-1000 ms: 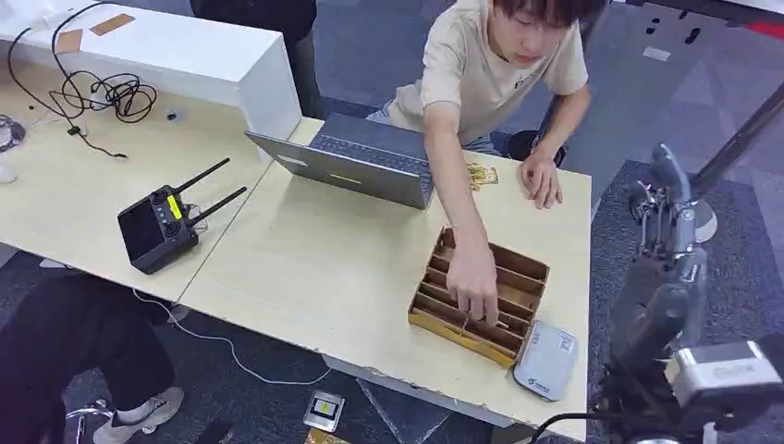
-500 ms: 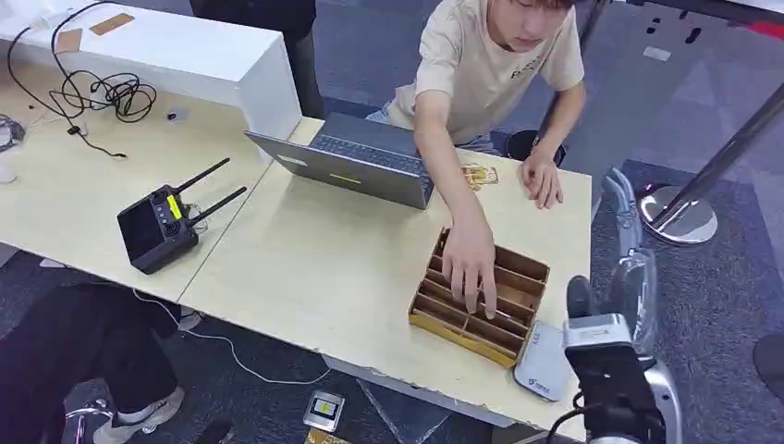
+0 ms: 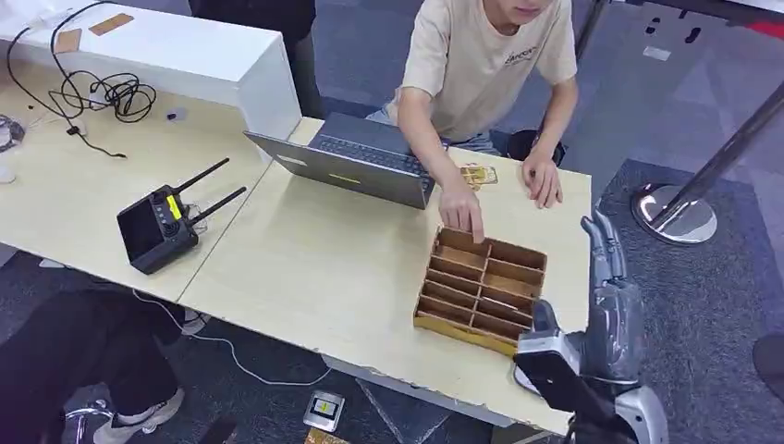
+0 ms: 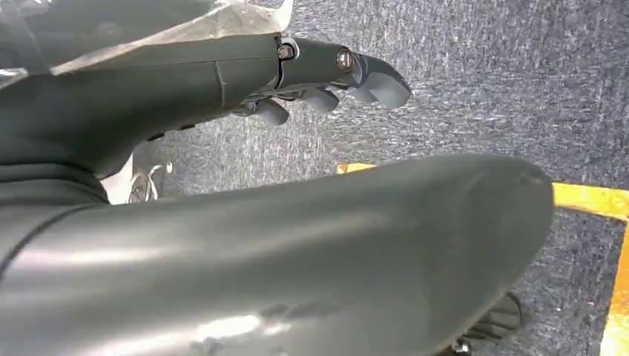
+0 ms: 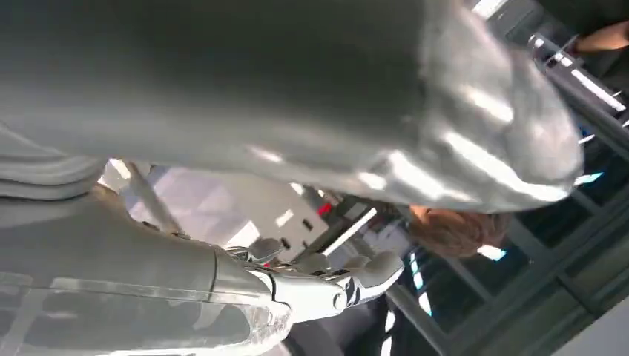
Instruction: Pass the card to the sensor for recognition and then transmit it.
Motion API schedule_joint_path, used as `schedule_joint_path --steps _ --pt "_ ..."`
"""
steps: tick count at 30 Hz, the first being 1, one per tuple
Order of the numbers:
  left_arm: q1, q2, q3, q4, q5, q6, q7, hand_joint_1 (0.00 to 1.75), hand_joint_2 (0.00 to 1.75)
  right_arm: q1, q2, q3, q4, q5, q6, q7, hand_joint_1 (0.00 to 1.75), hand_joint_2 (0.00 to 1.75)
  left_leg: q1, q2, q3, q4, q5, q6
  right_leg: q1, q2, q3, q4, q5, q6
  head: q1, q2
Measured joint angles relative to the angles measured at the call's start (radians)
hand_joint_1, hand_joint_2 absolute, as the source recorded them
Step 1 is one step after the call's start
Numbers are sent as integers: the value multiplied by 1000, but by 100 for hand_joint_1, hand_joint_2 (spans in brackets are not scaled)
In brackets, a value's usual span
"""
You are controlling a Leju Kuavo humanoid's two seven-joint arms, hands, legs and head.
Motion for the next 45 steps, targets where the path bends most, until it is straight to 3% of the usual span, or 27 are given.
schedule_joint_path --steps 7,8,22,28,37,45 --pt "0 -8 0 0 -11 -1 -12 0 0 8 -1 36 55 89 -75 26 0 0 0 0 0 0 0 0 0 0 0 0 0 0 0 0" --pt "0 -10 0 0 -12 -3 -18 0 0 6 1 44 66 105 -81 26 0 175 0 0 0 0 0 0 0 0 0 0 0 0 0 0" --pt "-2 -23 -1 0 -30 -13 -43 0 0 -91 43 136 226 110 -82 -24 0 175 0 0 0 0 0 0 0 0 0 0 0 0 0 0" --pt "-2 -29 -2 0 -40 -17 -43 0 0 -147 64 150 345 79 -72 -80 0 175 0 0 0 0 0 0 0 0 0 0 0 0 0 0" --pt "-2 -37 -4 0 -46 -15 -44 0 0 -186 106 152 564 37 -121 -150 0 175 0 0 -1 0 0 0 0 0 0 0 0 0 0 0" --pt "-2 -39 -9 0 -51 -13 -42 0 0 -188 131 149 704 21 -132 -168 0 175 0 0 -1 0 0 0 0 0 -1 0 0 0 0 0"
